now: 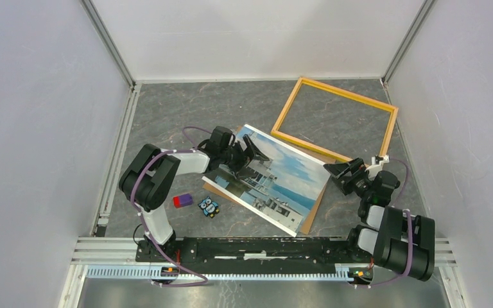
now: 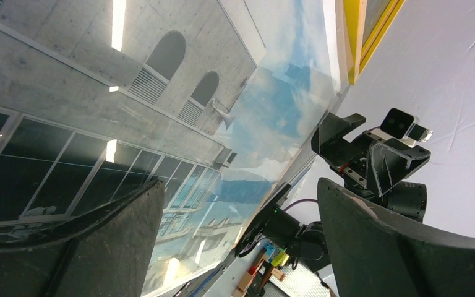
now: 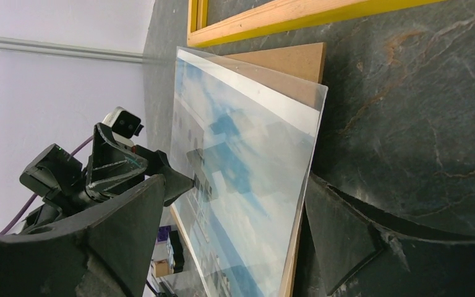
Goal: Put the photo into the frame
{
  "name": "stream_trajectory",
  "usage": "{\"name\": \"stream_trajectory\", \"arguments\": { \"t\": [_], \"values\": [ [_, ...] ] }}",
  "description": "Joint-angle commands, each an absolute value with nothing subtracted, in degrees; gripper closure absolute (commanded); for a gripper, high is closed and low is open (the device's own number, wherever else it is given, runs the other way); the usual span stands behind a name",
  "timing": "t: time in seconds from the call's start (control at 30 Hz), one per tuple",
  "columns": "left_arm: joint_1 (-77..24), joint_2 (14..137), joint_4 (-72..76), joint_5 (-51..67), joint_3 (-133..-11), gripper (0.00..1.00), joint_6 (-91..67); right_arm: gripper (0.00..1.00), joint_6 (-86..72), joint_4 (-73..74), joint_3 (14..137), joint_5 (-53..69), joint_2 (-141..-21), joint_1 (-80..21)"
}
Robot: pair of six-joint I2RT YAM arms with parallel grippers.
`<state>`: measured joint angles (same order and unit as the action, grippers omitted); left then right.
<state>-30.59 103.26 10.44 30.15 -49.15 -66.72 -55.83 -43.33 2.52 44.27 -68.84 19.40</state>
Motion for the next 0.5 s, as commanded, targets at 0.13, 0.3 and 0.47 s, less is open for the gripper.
{"name": "stream_trajectory", "arguments": {
  "t": [0.13, 0.3, 0.47],
  "values": [
    [-31.3, 104.6, 7.5, 28.2, -48.8, 0.0, -67.3, 0.09, -52.6, -32.9, 4.3, 44.7, -62.2, 19.0],
    [-31.3, 104.8, 7.5, 28.1, -48.8, 0.0, -67.3, 0.05, -48.9, -24.3, 5.7, 42.0, -59.7, 19.0],
    [-31.3, 104.8, 7.8, 28.4, -48.7, 0.0, -67.5, 0.05, -48.7, -26.8, 5.7, 43.6, -60.7, 19.0]
  ]
}}
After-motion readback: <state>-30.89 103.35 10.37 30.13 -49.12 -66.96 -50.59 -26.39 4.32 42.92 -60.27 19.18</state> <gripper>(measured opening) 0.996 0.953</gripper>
